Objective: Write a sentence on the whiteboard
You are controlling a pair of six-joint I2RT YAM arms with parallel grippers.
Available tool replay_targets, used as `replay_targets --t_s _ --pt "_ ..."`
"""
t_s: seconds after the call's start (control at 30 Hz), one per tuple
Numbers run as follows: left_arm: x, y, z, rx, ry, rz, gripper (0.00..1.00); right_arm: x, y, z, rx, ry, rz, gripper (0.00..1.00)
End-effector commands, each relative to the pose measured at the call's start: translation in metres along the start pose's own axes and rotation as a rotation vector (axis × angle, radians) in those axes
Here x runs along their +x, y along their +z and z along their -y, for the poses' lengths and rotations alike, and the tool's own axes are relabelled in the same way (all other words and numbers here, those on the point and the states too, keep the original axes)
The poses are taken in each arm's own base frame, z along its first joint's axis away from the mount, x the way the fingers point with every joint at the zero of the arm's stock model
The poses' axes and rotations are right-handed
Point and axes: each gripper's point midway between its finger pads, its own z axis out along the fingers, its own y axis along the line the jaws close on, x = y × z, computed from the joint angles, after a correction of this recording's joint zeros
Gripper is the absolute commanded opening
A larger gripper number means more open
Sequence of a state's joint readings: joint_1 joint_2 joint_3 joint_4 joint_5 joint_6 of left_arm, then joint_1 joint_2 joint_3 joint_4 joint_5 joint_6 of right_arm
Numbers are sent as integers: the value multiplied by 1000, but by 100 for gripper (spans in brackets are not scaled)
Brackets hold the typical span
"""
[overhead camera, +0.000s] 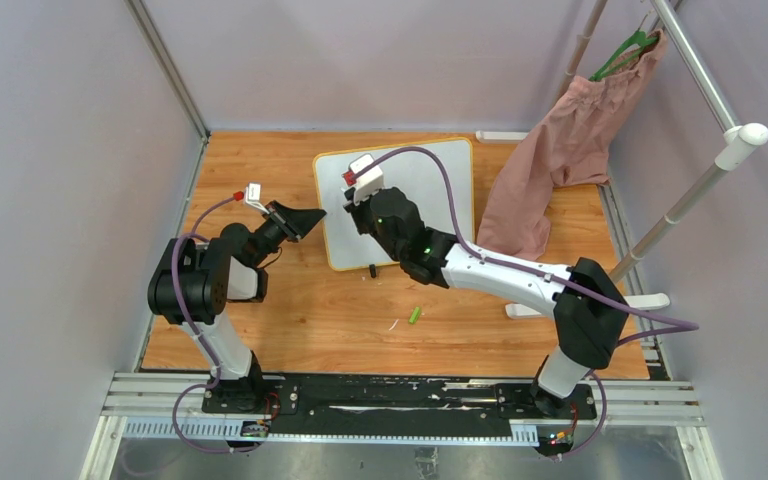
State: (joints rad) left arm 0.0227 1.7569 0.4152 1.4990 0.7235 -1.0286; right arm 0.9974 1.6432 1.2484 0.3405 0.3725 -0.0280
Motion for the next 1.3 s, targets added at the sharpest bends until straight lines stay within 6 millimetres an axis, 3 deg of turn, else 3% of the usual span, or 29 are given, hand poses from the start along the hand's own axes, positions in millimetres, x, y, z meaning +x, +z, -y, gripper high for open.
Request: replay_targets --t_s 0.0,0.67,1.27 --pt "-3 2 14 56 48 3 0 -21 9 9 39 16 66 0" --pt "-3 2 16 61 50 0 0 -7 22 16 59 34 27 0" --pt "-4 2 18 67 57 1 0 10 14 22 61 23 -18 0"
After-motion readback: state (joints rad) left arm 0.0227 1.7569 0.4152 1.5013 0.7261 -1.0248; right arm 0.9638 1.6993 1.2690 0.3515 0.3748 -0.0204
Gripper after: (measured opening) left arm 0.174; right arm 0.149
